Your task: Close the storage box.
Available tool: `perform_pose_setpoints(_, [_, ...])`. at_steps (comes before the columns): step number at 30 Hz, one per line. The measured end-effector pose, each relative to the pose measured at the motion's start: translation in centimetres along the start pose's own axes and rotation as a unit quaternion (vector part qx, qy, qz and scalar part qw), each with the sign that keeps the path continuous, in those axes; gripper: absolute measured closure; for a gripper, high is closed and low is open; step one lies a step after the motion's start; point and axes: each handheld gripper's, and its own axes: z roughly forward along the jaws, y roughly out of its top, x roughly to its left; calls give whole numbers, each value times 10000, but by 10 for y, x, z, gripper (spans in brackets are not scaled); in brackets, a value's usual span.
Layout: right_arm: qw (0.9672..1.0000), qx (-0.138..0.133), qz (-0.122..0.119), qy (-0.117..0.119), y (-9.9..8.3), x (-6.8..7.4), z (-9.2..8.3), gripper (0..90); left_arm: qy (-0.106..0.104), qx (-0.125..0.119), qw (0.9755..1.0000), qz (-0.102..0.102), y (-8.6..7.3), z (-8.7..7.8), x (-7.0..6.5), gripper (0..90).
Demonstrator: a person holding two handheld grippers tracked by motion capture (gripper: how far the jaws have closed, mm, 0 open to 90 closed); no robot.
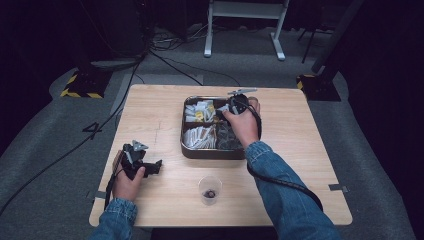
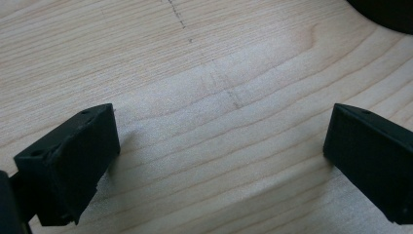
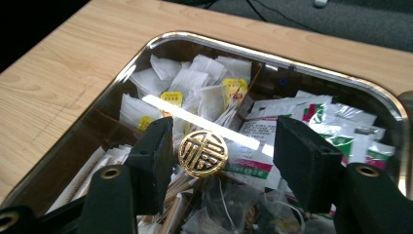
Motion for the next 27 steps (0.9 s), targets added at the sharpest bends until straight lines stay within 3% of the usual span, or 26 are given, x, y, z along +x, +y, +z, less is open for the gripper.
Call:
perform_pose_setpoints(14, [9987,-464,-168,159,-2,-18,-67,410,-2,-1,10000,-9,0,0,0,2])
perform_pose_setpoints(27, [9970,-747,-99,152,-22,-54,-126,411,5,-2,10000,-2,0,0,0,2])
